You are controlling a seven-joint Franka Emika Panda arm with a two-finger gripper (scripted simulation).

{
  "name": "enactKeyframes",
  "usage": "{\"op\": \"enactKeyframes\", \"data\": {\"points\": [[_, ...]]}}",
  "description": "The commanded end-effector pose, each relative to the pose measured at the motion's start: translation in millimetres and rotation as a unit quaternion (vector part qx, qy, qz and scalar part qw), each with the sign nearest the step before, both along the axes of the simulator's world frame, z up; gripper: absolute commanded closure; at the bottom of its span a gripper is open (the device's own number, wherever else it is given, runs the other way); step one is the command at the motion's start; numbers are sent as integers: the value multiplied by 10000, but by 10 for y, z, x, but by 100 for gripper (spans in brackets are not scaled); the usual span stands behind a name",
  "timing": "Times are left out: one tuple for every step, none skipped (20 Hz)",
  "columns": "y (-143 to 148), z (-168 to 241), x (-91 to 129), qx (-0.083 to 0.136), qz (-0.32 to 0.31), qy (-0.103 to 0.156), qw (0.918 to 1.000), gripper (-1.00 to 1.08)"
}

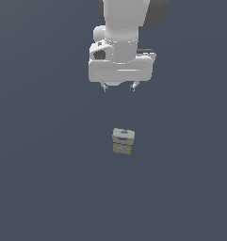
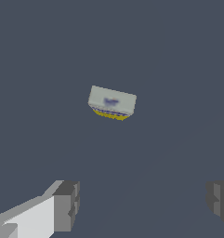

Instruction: Pick up the object and move it to a goal position.

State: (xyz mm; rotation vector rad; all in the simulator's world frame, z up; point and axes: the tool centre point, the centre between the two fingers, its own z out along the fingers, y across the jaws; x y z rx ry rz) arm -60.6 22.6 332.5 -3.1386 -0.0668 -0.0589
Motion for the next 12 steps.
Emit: {"op": "enactKeyframes", "data": {"points": [[0,0,0,0,0,0,10000,-92],[1,-1,1,3,0,-1,10000,-92],[7,-5,5,11,0,-2,10000,-92],[15,-12,12,24,-1,-4,10000,-92],[25,-20,21,43,-1,-6,10000,-92],[39,-31,32,66,-3,-10,10000,-92],[55,-44,45,94,-6,-14,10000,-92],[69,-55,56,118,-9,-17,9999,-92],[79,-63,64,137,-13,-20,9999,-92],[87,-69,70,149,-17,-22,9999,-92],[91,-71,73,157,-21,-23,9999,-92],[91,-72,73,159,-24,-23,9999,-92]]}}
